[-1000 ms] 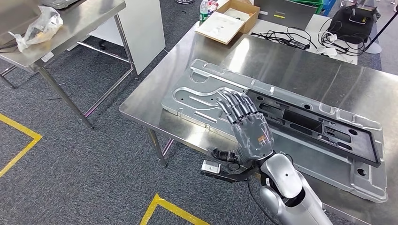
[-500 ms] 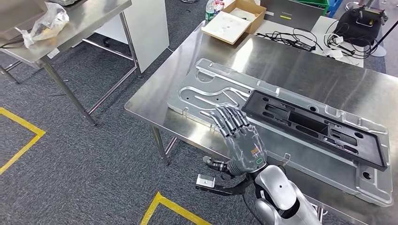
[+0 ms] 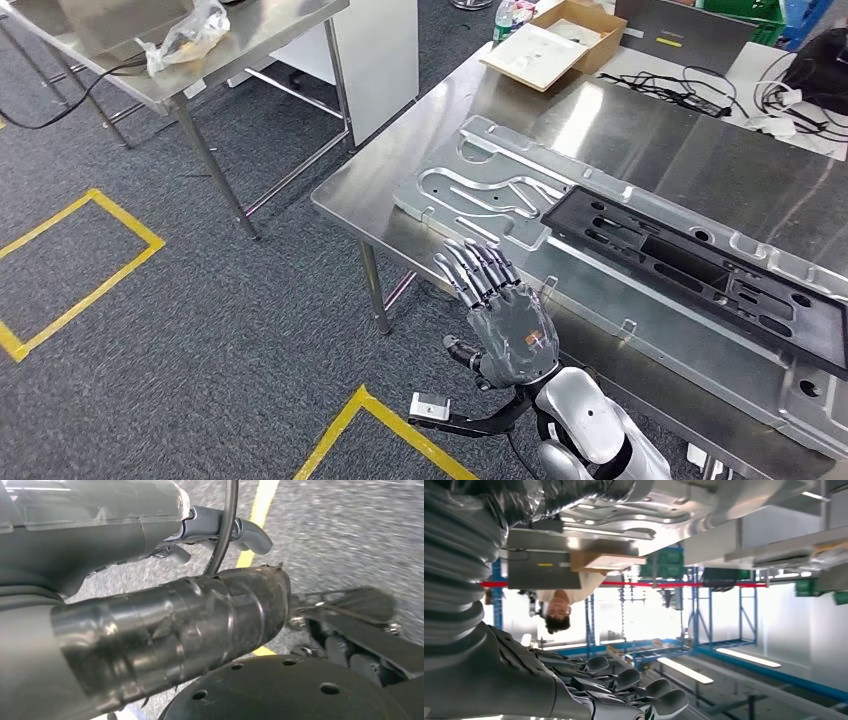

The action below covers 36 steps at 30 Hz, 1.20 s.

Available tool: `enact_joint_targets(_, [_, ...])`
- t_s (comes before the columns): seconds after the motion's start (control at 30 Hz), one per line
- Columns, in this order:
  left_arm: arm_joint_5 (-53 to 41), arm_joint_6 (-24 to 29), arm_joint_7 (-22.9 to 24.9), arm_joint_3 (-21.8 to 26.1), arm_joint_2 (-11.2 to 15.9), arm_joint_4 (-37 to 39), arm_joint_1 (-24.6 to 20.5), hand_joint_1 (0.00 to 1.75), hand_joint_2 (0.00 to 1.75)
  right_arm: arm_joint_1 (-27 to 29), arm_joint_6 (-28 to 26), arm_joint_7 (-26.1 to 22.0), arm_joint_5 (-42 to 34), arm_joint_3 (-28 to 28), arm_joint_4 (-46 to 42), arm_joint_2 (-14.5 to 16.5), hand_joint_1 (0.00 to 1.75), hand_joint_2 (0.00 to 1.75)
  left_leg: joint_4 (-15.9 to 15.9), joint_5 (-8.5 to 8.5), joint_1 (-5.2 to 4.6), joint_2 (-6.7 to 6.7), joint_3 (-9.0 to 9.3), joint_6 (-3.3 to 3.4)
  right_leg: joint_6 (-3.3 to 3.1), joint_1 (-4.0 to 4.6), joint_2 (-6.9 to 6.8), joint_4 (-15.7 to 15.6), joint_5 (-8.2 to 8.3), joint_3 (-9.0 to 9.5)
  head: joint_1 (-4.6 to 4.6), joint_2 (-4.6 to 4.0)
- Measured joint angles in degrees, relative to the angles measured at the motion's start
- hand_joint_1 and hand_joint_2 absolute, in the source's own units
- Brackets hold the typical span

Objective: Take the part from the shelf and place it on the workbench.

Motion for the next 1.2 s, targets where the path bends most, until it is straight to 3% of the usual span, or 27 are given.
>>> enact_joint_targets(0.03, [-0.1,0.0,0.0,0.0,0.0,0.0,0.0,0.00,0.00,0.0,0.0,0.0,0.0,0.1,0.0,0.0,0.00,1.75,-0.2,0.95,0.12,0.12,0.86,-0.17,0.12,-0.01,-0.59,0.2,0.23,-0.53,0.00,0.00])
enact_joint_targets(0.1, [-0.3,0.1,0.0,0.0,0.0,0.0,0.0,0.00,0.00,0.0,0.0,0.1,-0.1,0.2,0.0,0.0,0.00,1.75,-4.9,3.00,0.32,1.19,5.03,-0.39,0.41,-0.03,-1.71,0.8,0.53,-1.57,-0.01,0.00])
enact_joint_targets(0.17, [-0.5,0.1,0.0,0.0,0.0,-0.1,-0.2,0.00,0.00,0.0,0.0,0.1,-0.1,0.3,-0.3,0.0,0.00,1.75,-12.1,2.79,0.06,3.49,10.31,-0.29,0.88,0.13,-2.95,1.7,0.71,-2.52,0.03,0.00])
enact_joint_targets(0.23, [-0.6,0.1,0.0,0.0,0.0,-0.2,-0.3,0.00,0.00,-0.1,0.0,0.2,-0.2,0.3,-0.6,-0.1,0.00,1.75,-15.8,1.77,-0.44,4.32,12.10,0.50,1.57,0.29,-4.24,2.1,1.10,-2.90,0.08,0.00])
enact_joint_targets(0.3, [-0.8,0.1,0.0,0.0,-0.1,-0.2,-0.2,0.00,0.00,-0.1,0.1,0.2,-0.3,0.5,-0.6,-0.2,0.00,1.75,-16.3,2.45,-0.57,3.20,11.33,1.81,2.45,0.10,-4.86,2.2,1.46,-2.98,0.10,0.00])
enact_joint_targets(0.33, [-0.8,0.1,0.0,0.0,-0.1,-0.2,-0.1,0.00,0.00,-0.1,0.2,0.2,-0.4,0.6,-0.6,-0.2,0.00,1.75,-16.5,3.04,-0.55,2.65,10.97,2.43,2.89,-0.08,-3.80,2.7,0.70,-3.24,0.10,0.00])
enact_joint_targets(0.37, [-0.9,0.1,0.0,0.0,-0.1,-0.2,-0.1,0.00,0.00,-0.1,0.3,0.2,-0.5,0.7,-0.6,-0.2,0.00,1.75,-16.7,3.73,-0.49,2.19,10.47,3.01,3.23,-0.23,-2.05,4.2,-1.12,-3.80,0.13,0.00])
enact_joint_targets(0.43, [-1.0,0.1,0.0,0.0,-0.2,-0.2,-0.1,0.00,0.00,0.0,0.4,0.3,-0.6,0.8,-0.6,-0.3,0.00,1.75,-16.8,5.07,-0.56,1.24,9.08,3.76,3.50,-0.38,1.71,10.1,-6.68,-5.56,0.13,0.00])
enact_joint_targets(0.47, [-1.0,0.2,0.0,0.0,-0.2,-0.2,-0.1,0.00,0.00,0.1,0.5,0.3,-0.6,0.9,-0.6,-0.4,0.00,1.75,-16.8,5.71,-0.70,0.62,8.24,3.94,3.43,-0.36,2.51,13.5,-8.96,-6.32,0.13,0.00])
enact_joint_targets(0.5, [-1.1,0.2,0.0,0.0,-0.2,-0.2,-0.1,0.00,0.00,0.2,0.6,0.3,-0.6,0.9,-0.6,-0.6,0.00,1.75,-16.7,6.33,-0.86,-0.11,7.41,4.01,3.28,-0.32,2.79,15.9,-10.04,-6.52,0.13,0.00])
enact_joint_targets(0.53, [-1.2,0.2,0.0,0.0,-0.2,-0.2,-0.1,0.00,0.00,0.3,0.7,0.3,-0.6,1.0,-0.6,-0.7,0.00,1.75,-16.6,6.92,-0.98,-0.90,6.57,4.01,3.03,-0.23,2.92,16.5,-9.80,-5.83,0.13,0.00])
enact_joint_targets(0.57, [-1.4,0.2,0.0,0.0,-0.2,-0.2,-0.1,0.00,0.00,0.4,0.8,0.3,-0.6,1.1,-0.6,-0.8,0.00,1.75,-16.5,7.51,-1.07,-1.72,5.79,3.95,2.69,-0.09,3.10,15.1,-8.56,-4.14,0.13,0.00])
enact_joint_targets(0.63, [-1.6,0.2,0.0,0.0,-0.3,-0.2,-0.1,0.00,0.00,0.4,0.8,0.3,-0.6,1.2,-0.6,-0.8,0.00,1.75,-16.3,8.62,-1.15,-3.26,4.46,3.70,1.69,0.35,4.81,7.7,-5.90,1.42,0.11,0.00])
enact_joint_targets(0.7, [-1.7,0.2,0.0,0.0,-0.5,-0.2,-0.2,0.00,0.00,0.4,0.8,0.3,-0.6,1.3,-0.9,-0.8,0.00,1.75,-16.3,9.77,-1.13,-4.55,3.74,3.22,0.98,0.65,6.86,1.2,-5.21,5.43,0.10,0.00])
enact_joint_targets(0.73, [-1.7,0.3,0.0,0.0,-0.6,-0.2,-0.1,0.00,0.00,0.4,0.8,0.2,-0.7,1.3,-1.0,-0.9,0.00,1.75,-16.5,10.41,-1.04,-5.15,3.55,2.88,0.80,0.78,7.25,-0.2,-5.34,6.00,0.08,0.00])
enact_joint_targets(0.8, [-1.8,0.3,0.0,0.0,-0.6,-0.2,0.2,0.00,0.00,0.4,0.9,0.2,-0.7,1.5,-1.1,-0.9,0.00,1.75,-17.0,11.47,-0.88,-6.02,3.36,2.20,0.48,0.77,6.10,-1.0,-4.36,5.74,0.10,0.00])
enact_joint_targets(0.83, [-1.8,0.3,0.0,0.0,-0.6,-0.2,0.3,0.00,0.00,0.4,0.9,0.2,-0.8,1.6,-1.1,-0.9,0.00,1.75,-16.7,10.96,-0.90,-5.49,3.11,1.97,0.14,0.67,5.34,-1.5,-3.73,5.55,0.09,0.00])
enact_joint_targets(0.87, [-1.9,0.3,0.0,0.0,-0.6,-0.2,0.4,0.00,0.00,0.4,1.0,0.2,-0.8,1.6,-1.2,-0.9,0.00,1.75,-15.6,9.30,-0.94,-4.39,2.64,1.79,-0.26,0.54,4.54,-1.8,-3.00,5.25,0.04,0.00])
enact_joint_targets(0.9, [-2.0,0.3,0.0,0.0,-0.6,-0.2,0.3,0.00,0.00,0.4,1.0,0.2,-0.8,1.7,-1.2,-0.9,0.00,1.75,-13.3,6.54,-0.88,-2.90,1.98,1.62,-0.57,0.41,3.71,-2.1,-2.30,4.77,0.00,0.00])
enact_joint_targets(0.97, [-2.0,0.3,0.0,0.0,-0.6,-0.2,0.1,0.00,0.00,0.6,1.1,0.2,-0.8,1.8,-1.4,-1.0,0.00,1.75,-6.3,0.65,-0.49,-0.86,0.40,0.95,-0.76,0.56,2.06,-2.1,-1.14,3.36,-0.08,0.00])
enact_joint_targets(1.0, [-2.0,0.3,0.0,0.0,-0.6,-0.2,0.0,0.00,0.00,0.6,1.2,0.2,-0.8,1.8,-1.4,-1.0,0.00,1.75,-3.0,-0.60,-0.17,-0.46,0.01,0.53,-0.61,0.57,1.16,-2.0,-0.57,2.48,-0.07,0.00])
enact_joint_targets(1.03, [-2.0,0.3,0.0,0.0,-0.6,-0.2,0.0,0.00,0.00,0.6,1.2,0.2,-0.8,1.8,-1.4,-1.1,0.00,1.75,-0.8,-0.33,0.18,-0.20,0.18,0.11,-0.42,0.55,0.25,-1.8,-0.04,1.53,-0.08,0.00])
enact_joint_targets(1.07, [-2.0,0.3,0.0,0.0,-0.6,-0.2,0.0,0.00,0.00,0.7,1.2,0.2,-0.8,1.9,-1.4,-1.1,0.00,1.75,-0.4,1.11,0.53,0.06,1.20,-0.28,-0.16,0.48,-0.62,-1.4,0.43,0.52,-0.08,0.00])
enact_joint_targets(1.13, [-2.0,0.3,0.0,0.0,-0.6,-0.3,-0.1,0.00,0.00,0.6,1.2,0.2,-0.8,1.9,-1.5,-1.1,0.00,1.75,-5.1,3.57,1.17,1.66,6.12,-1.04,0.46,0.30,-2.16,-0.3,1.06,-1.33,-0.10,0.00])
enact_joint_targets(1.17, [-2.0,0.3,0.0,0.0,-0.7,-0.3,-0.1,0.00,0.00,0.6,1.2,0.2,-0.8,1.9,-1.5,-1.1,0.00,1.75,-9.2,3.29,1.15,2.97,9.32,-1.34,0.83,0.23,-2.81,0.5,1.20,-2.15,-0.11,0.00])
enact_joint_targets(1.2, [-2.0,0.3,0.0,0.0,-0.7,-0.3,-0.2,0.00,0.00,0.6,1.2,0.2,-0.8,1.9,-1.7,-1.2,0.00,1.75,-12.8,2.30,0.98,4.06,11.81,-1.17,1.23,0.22,-3.46,1.2,1.34,-2.77,-0.08,0.00])
